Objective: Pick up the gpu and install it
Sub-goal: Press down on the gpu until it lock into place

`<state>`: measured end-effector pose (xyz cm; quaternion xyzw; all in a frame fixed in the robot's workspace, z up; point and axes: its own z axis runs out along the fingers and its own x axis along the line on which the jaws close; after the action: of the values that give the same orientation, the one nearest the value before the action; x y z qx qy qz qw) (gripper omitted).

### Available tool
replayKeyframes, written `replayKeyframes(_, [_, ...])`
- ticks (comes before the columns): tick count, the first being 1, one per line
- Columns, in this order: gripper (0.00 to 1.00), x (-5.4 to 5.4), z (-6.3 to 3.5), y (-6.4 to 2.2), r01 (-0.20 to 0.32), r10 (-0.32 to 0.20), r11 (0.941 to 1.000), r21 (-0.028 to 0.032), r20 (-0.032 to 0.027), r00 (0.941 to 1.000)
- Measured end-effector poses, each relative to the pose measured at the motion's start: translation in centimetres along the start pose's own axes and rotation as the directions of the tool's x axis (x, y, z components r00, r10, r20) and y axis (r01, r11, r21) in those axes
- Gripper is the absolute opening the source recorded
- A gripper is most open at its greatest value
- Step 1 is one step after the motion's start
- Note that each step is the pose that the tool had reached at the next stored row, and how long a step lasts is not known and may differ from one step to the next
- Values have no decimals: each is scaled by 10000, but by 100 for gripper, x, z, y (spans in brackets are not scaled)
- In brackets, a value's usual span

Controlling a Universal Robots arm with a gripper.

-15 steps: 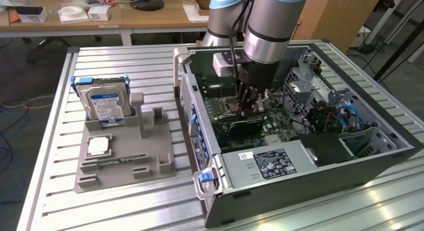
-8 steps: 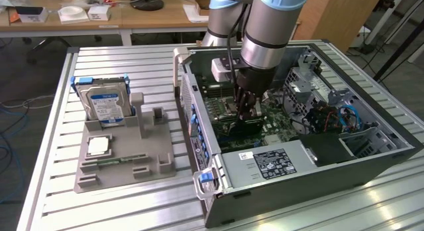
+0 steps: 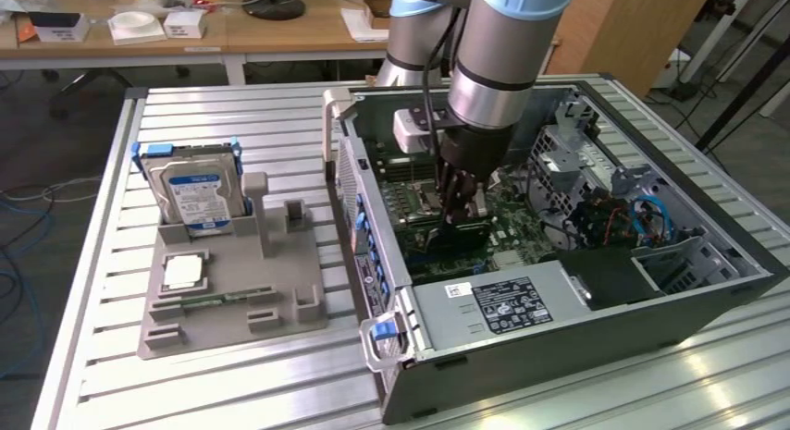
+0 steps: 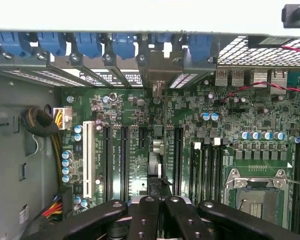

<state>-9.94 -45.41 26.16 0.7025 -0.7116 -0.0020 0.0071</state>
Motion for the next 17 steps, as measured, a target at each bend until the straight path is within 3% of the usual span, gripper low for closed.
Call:
replayKeyframes(4, [11, -4, -28, 1, -3, 3, 10000, 18, 40, 10000])
replayKeyframes(8, [11, 0, -126, 25, -1, 1, 10000, 28, 14, 10000])
replayKeyframes(11, [11, 1, -155, 97, -1, 1, 10000, 73, 13, 10000])
replayKeyframes(17, [11, 3, -168, 300, -1, 1, 10000, 78, 13, 10000])
